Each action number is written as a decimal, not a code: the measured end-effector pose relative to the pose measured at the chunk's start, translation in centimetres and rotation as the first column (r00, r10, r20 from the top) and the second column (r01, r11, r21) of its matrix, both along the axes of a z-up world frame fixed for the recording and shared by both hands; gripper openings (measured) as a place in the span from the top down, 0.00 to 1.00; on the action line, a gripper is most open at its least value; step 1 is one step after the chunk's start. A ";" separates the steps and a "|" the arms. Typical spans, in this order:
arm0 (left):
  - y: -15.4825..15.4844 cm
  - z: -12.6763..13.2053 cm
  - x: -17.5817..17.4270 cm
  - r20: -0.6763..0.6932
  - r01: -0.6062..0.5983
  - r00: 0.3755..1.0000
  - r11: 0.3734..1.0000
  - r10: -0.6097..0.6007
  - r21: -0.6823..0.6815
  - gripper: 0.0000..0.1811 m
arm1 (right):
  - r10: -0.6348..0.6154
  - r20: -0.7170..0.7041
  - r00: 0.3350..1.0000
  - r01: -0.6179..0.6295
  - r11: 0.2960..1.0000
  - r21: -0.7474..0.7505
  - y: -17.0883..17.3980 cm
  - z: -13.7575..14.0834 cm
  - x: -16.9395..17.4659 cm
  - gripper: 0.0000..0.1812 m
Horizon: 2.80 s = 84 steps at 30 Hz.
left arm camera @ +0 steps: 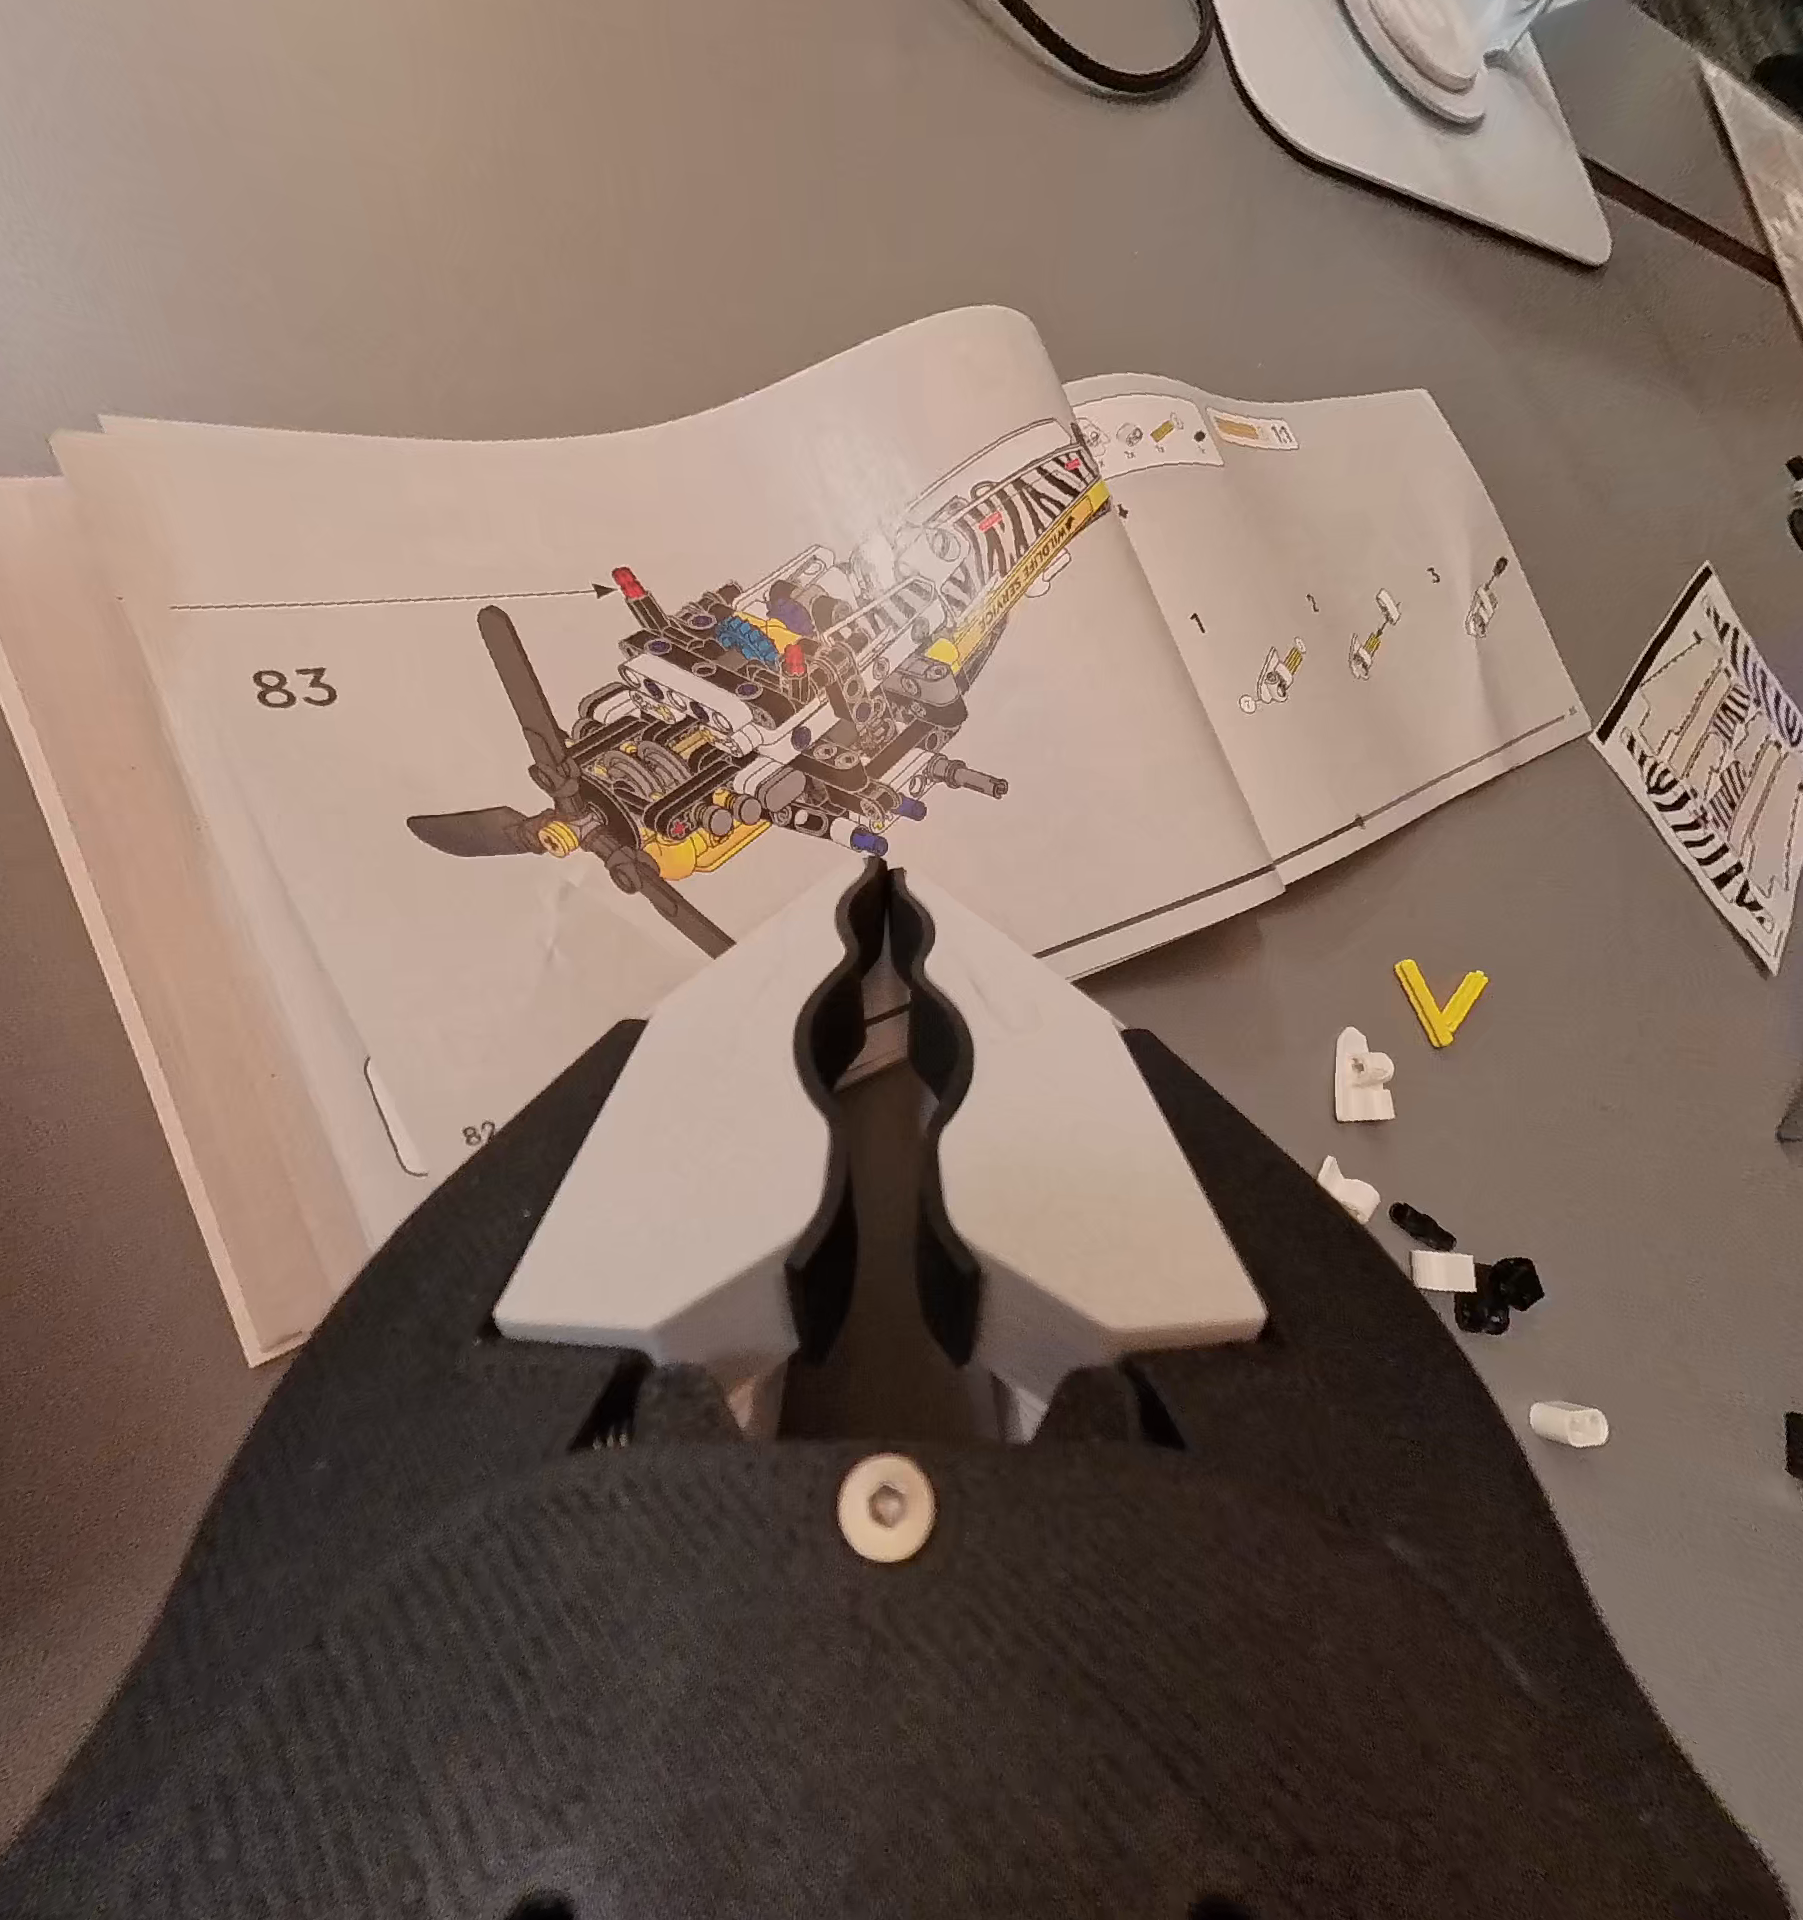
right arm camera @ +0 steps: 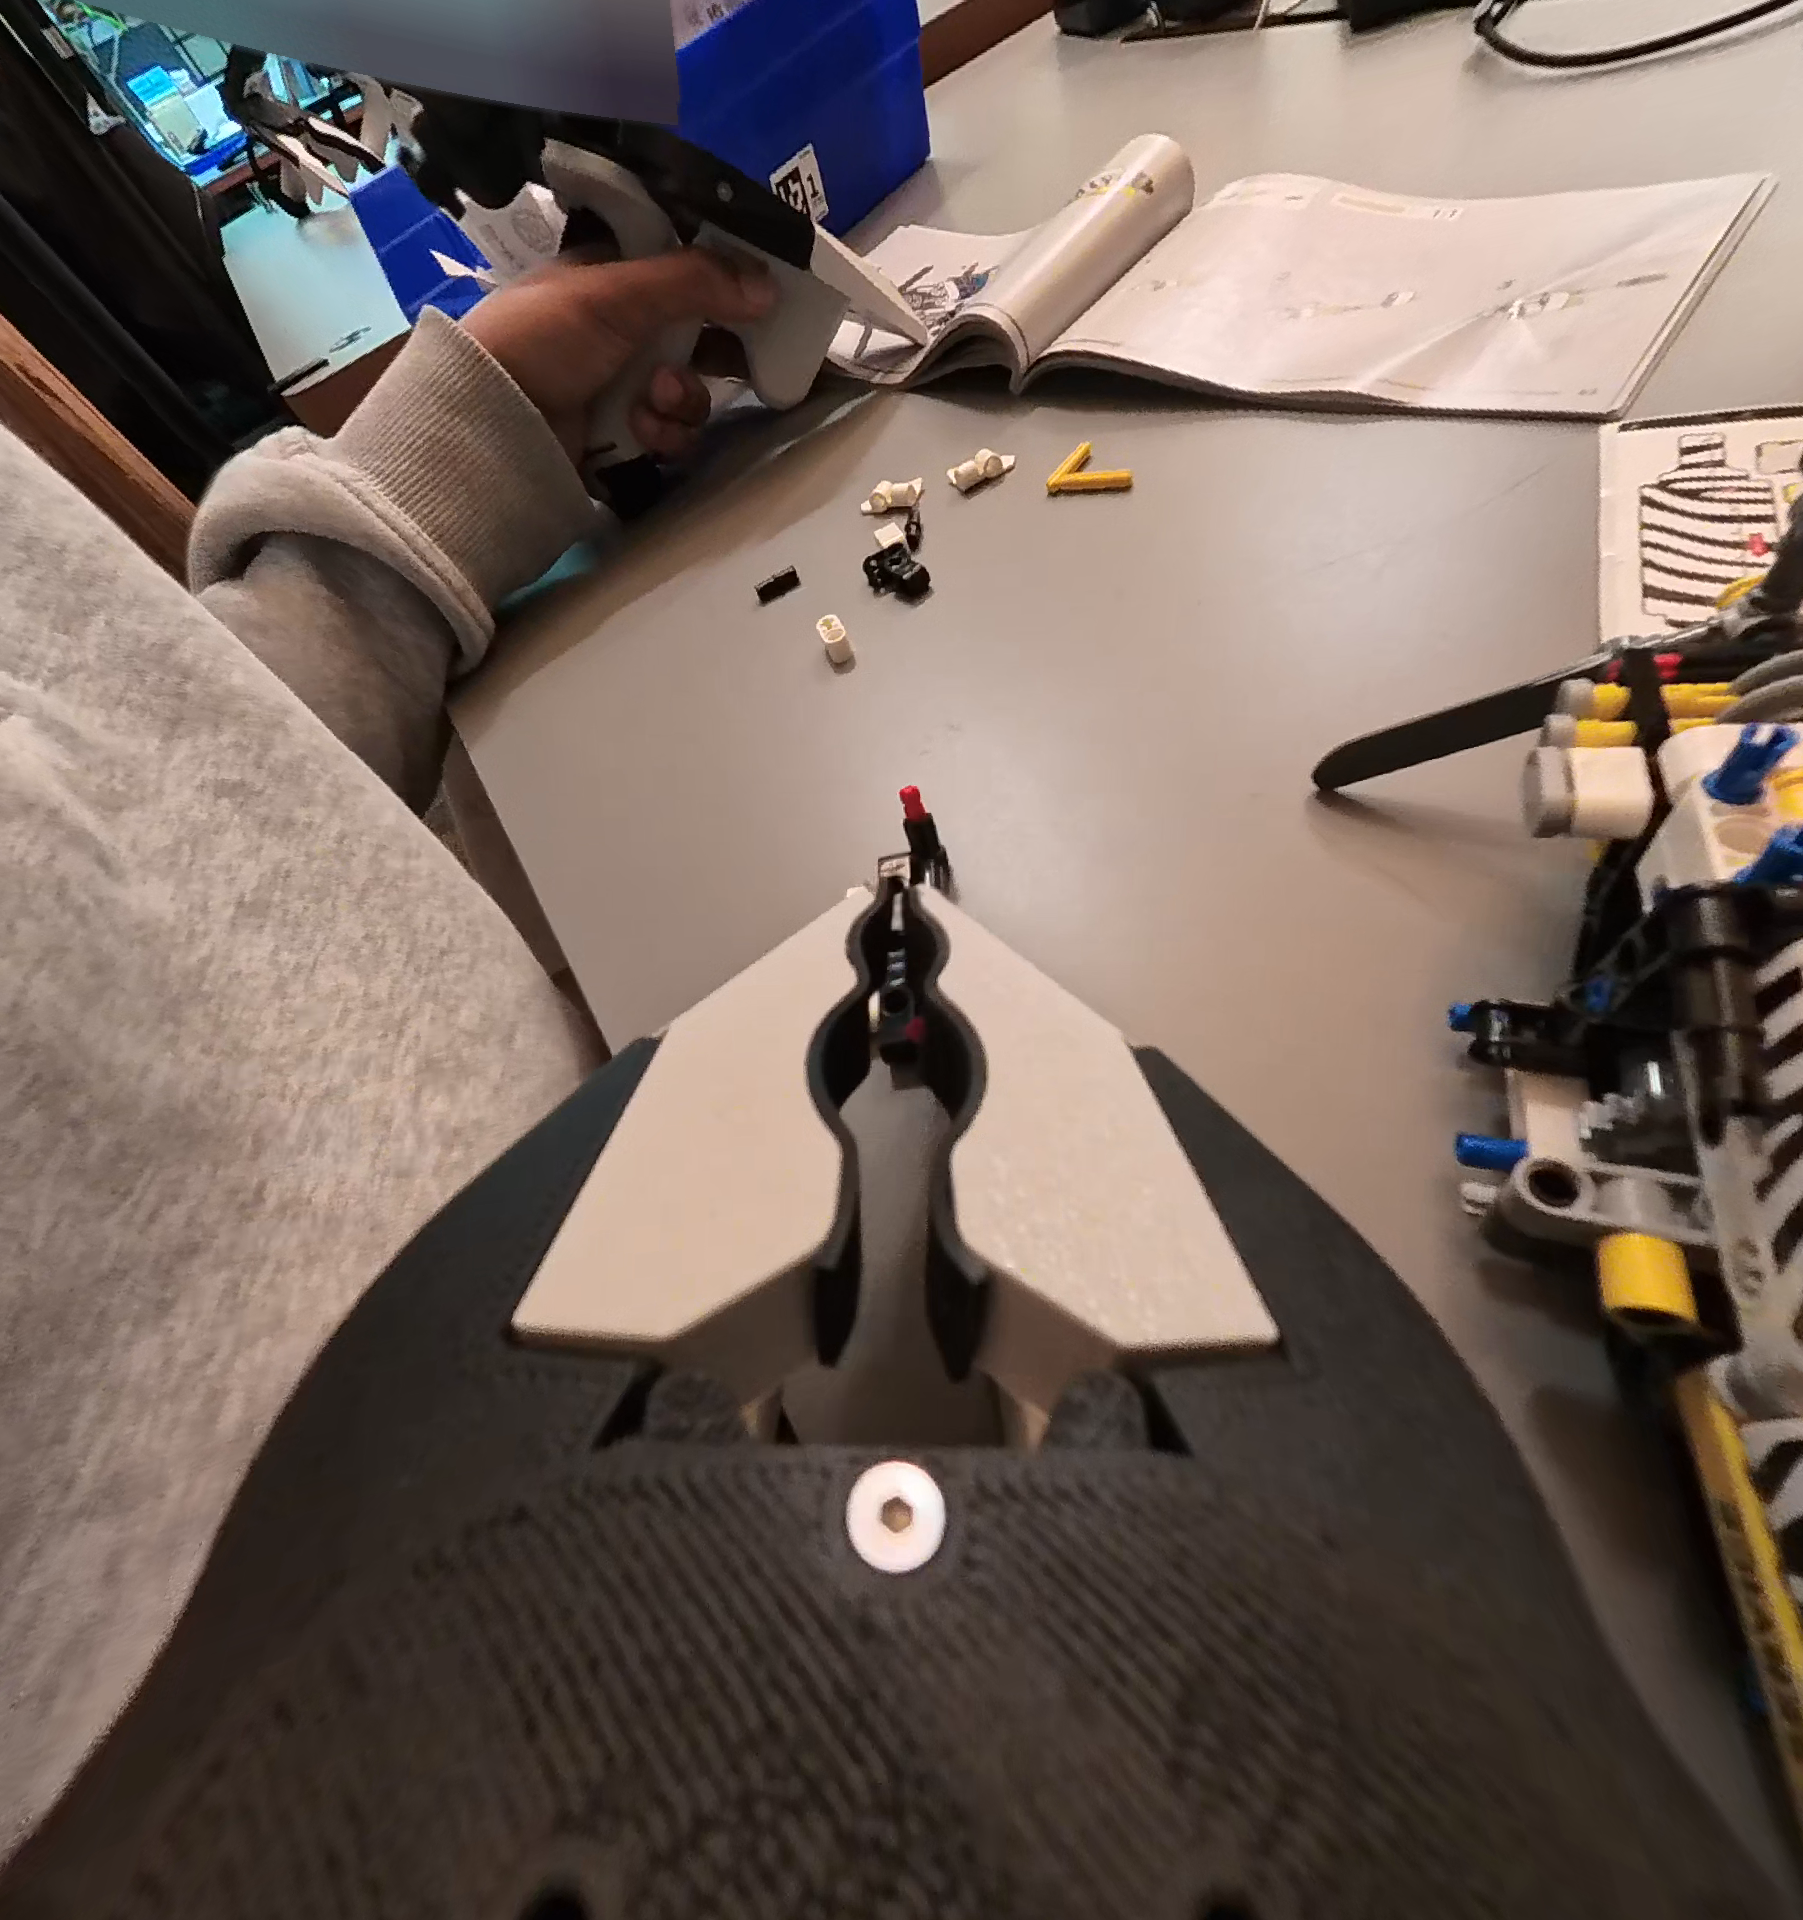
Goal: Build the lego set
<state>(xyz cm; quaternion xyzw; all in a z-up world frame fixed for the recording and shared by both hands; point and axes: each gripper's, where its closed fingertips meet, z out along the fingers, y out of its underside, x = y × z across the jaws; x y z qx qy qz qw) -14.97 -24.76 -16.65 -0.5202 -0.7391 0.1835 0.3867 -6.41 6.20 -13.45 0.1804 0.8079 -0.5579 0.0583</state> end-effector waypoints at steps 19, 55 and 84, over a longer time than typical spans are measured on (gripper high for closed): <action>-0.1 0.0 0.1 -0.002 -0.001 1.000 1.000 0.001 0.008 1.00 | -0.057 -0.004 0.998 0.056 0.994 -0.097 0.6 1.5 -0.8 1.00; -0.1 4.5 -0.4 -0.279 -0.019 0.960 1.000 0.015 -0.011 1.00 | 0.083 0.092 0.992 -0.091 0.992 0.092 -0.7 -0.9 5.6 0.72; 28.5 0.6 11.2 0.010 0.671 0.729 0.712 -0.684 -0.205 0.91 | 0.110 -0.224 0.968 -0.016 0.924 0.383 -0.7 -3.0 3.4 0.78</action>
